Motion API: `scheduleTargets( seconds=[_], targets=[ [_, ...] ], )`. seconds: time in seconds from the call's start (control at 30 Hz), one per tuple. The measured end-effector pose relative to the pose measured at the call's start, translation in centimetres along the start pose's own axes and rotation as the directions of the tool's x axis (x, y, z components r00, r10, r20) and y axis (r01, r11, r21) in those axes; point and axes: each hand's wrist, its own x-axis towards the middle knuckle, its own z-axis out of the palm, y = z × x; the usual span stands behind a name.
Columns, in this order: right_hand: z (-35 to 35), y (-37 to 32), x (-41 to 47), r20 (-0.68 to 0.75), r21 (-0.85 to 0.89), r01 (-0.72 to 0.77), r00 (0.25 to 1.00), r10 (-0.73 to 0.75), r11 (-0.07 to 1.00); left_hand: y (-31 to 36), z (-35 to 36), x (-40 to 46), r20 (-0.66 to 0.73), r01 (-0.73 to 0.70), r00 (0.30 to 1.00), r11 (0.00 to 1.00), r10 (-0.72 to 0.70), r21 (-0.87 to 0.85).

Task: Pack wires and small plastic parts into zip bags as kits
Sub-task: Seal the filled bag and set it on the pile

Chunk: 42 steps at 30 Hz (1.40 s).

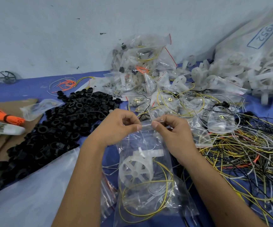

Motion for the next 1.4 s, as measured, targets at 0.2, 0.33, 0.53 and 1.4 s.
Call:
scheduleTargets(
  seconds=[0.2,0.33,0.53,1.4],
  targets=[
    [0.0,0.0,-0.1,0.012,-0.024,0.007,1.0,-0.006,1.0,0.0,-0.1,-0.1,0.02,-0.029,0.999,1.0,0.028,0.009],
    [-0.2,0.0,0.0,0.004,0.014,0.002,1.0,-0.002,1.0,0.6,0.5,0.2,-0.022,-0.04,0.999,0.999,0.04,0.009],
    [-0.2,0.2,0.1,0.013,0.003,-0.001,1.0,0.0,1.0,1.1,1.1,0.5,-0.019,-0.035,0.999,0.998,0.036,0.052],
    [0.0,0.5,0.1,-0.022,0.037,-0.045,0.999,0.046,0.998,-1.1,-0.8,-0.2,-0.039,0.01,0.999,1.0,-0.009,0.013]
  ],
)
